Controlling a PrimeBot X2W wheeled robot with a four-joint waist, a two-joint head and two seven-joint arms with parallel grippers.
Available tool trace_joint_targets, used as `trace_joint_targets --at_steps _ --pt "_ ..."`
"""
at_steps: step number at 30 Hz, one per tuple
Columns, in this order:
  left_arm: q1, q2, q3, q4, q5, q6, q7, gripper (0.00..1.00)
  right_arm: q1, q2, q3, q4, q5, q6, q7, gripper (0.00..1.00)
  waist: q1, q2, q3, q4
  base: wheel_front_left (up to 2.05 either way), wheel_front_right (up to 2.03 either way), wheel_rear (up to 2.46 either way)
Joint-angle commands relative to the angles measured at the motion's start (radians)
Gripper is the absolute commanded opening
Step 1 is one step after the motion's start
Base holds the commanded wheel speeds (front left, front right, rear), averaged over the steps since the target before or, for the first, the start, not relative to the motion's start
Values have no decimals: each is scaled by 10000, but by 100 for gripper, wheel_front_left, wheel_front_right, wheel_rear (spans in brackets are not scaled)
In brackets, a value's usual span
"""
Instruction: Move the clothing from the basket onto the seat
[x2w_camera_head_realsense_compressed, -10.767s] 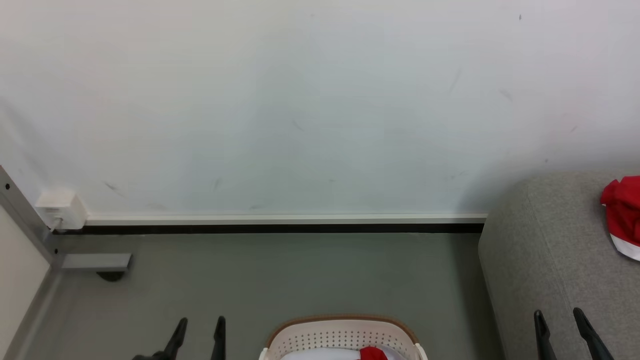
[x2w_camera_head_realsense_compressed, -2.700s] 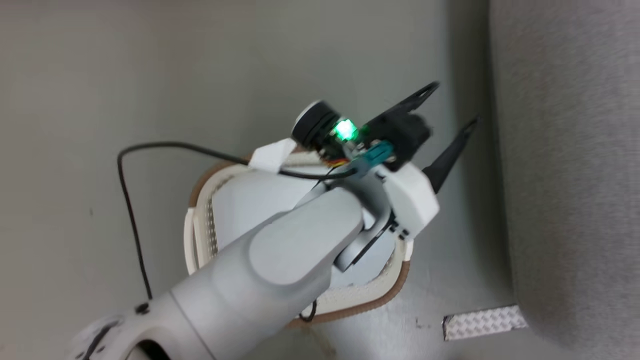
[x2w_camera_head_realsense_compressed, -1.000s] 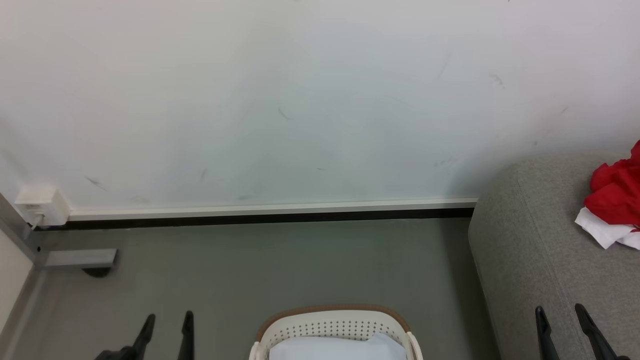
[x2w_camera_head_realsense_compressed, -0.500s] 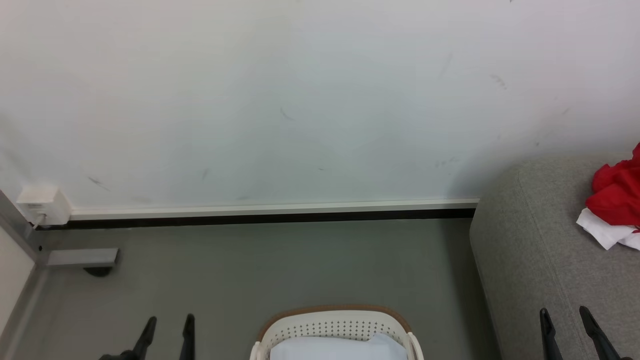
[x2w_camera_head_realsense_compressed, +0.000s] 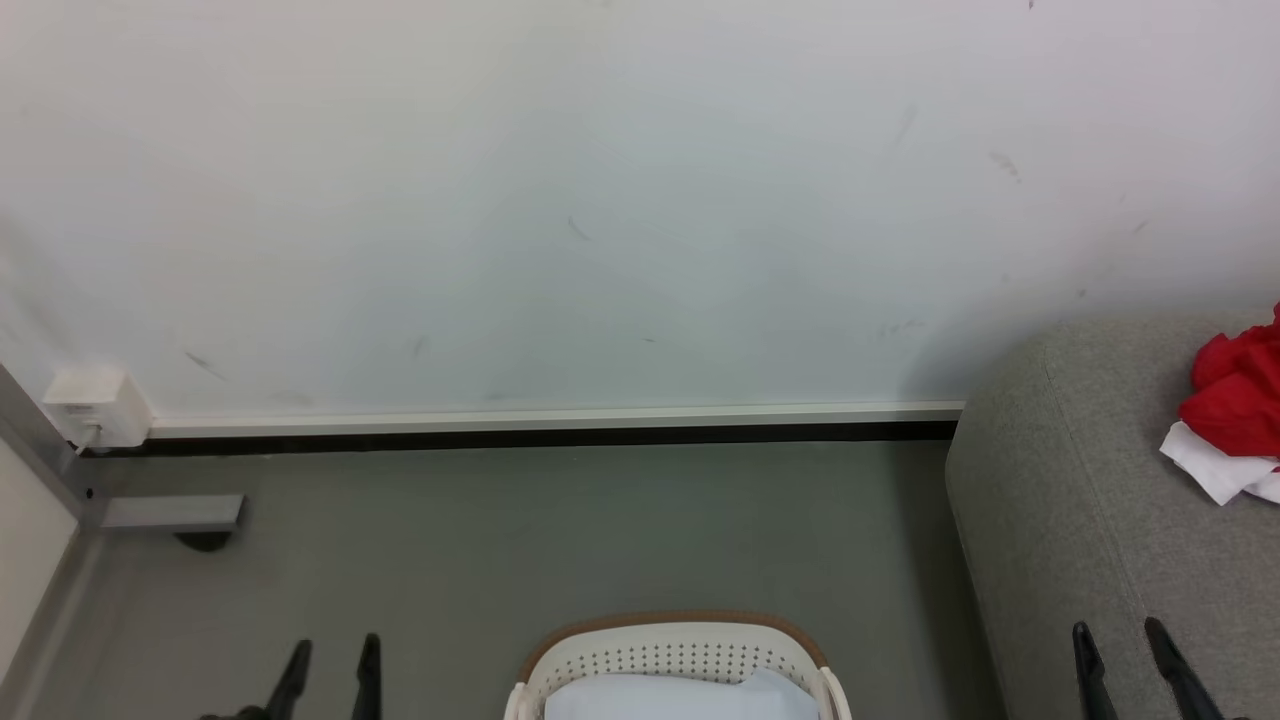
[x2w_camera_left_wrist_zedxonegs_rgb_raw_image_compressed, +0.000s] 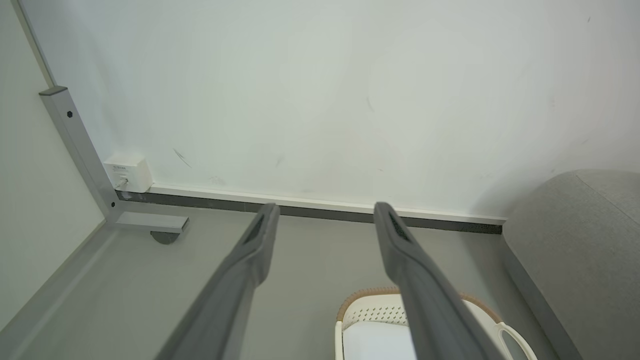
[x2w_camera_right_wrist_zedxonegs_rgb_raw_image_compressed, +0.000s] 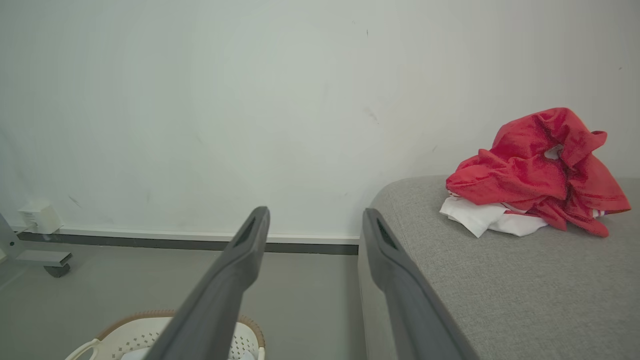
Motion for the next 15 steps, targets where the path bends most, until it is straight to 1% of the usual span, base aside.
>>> trace_joint_targets --at_steps 1,4,15 --pt "20 -12 -8 69 -10 0 0 0 6 27 13 63 0 2 0 0 0 0 -1 1 0 0 0" --pt "112 -90 -42 353 -46 0 26 0 31 143 54 310 25 2 12 0 0 0 0 3 0 0 0" --pt "-168 -76 94 262 -2238 -27 646 0 -309 217 -110 378 2095 0 575 0 0 0 26 37 0 0 0"
